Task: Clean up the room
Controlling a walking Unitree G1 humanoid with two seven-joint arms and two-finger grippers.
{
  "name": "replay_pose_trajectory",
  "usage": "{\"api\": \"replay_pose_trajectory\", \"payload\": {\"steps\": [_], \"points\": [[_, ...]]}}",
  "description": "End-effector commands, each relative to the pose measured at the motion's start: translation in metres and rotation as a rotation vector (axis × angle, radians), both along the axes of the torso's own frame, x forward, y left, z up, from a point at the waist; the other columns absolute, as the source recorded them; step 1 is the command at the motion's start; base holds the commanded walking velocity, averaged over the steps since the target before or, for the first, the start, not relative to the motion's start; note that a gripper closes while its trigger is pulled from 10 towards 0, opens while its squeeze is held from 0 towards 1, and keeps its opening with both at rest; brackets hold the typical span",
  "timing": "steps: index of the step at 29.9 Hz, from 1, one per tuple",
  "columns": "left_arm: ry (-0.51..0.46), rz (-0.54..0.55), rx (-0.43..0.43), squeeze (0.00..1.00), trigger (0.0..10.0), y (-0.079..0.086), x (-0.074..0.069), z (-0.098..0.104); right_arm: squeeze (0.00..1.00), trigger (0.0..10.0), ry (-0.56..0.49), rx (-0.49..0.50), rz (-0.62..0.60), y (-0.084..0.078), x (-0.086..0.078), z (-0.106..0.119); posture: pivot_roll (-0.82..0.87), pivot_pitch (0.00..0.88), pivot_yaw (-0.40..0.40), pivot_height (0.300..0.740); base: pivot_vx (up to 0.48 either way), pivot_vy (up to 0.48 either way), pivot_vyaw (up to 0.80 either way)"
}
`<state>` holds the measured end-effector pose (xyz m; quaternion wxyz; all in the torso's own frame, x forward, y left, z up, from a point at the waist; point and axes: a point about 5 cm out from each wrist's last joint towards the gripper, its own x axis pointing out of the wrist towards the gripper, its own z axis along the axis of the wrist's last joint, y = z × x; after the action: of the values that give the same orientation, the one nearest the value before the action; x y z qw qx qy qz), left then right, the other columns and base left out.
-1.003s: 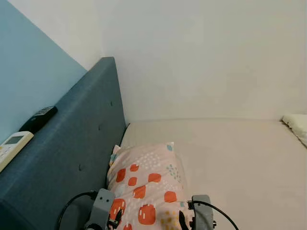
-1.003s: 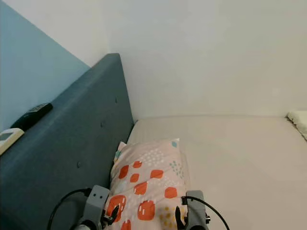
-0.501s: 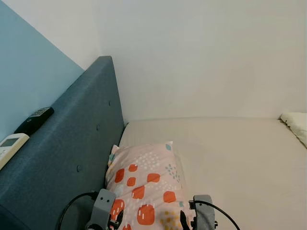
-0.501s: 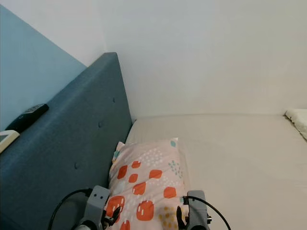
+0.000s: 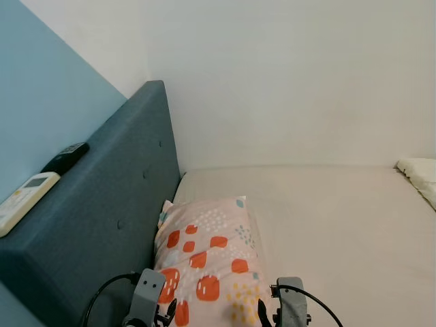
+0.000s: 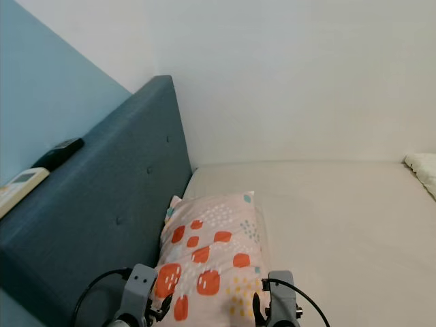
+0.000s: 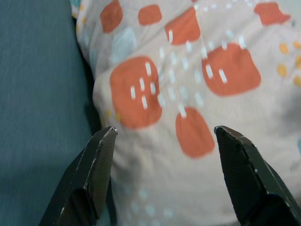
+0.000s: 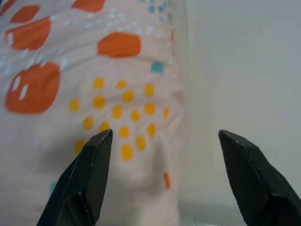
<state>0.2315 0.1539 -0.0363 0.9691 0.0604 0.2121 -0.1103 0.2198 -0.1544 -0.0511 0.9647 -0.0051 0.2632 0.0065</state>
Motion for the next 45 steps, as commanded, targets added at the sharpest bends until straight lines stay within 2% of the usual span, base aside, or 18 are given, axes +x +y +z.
{"api": "replay_pose_trajectory", "payload": {"steps": [1,23,36,45], "points": [[0.015,0.007,-0.002,0.0,10.0,0.0022,-0.0016,-0.0015,0.0,10.0,-0.001,0.012,-0.002,0.0027,-0.0009,-0.0004,0.03,0.0,0.032,0.74,-0.311,0.0,0.0],[0.071,-0.052,0.045,0.0,10.0,0.0021,-0.0023,-0.0056,0.0,10.0,0.016,0.037,-0.021,0.0056,-0.0027,-0.0025,0.03,0.0,0.04,0.74,-0.014,0.0,0.0],[0.08,-0.064,0.045,0.0,10.0,-0.0019,-0.0024,-0.0069,0.0,10.0,0.011,0.03,-0.018,0.0038,0.0008,-0.0005,0.02,0.0,0.039,0.74,0.0,0.0,0.0],[0.096,-0.063,0.054,0.0,10.0,-0.0032,-0.0044,-0.0093,0.0,10.0,0.014,0.033,-0.024,0.0027,0.0003,-0.0008,0.01,0.0,0.039,0.74,0.0,-0.362,0.0]]}}
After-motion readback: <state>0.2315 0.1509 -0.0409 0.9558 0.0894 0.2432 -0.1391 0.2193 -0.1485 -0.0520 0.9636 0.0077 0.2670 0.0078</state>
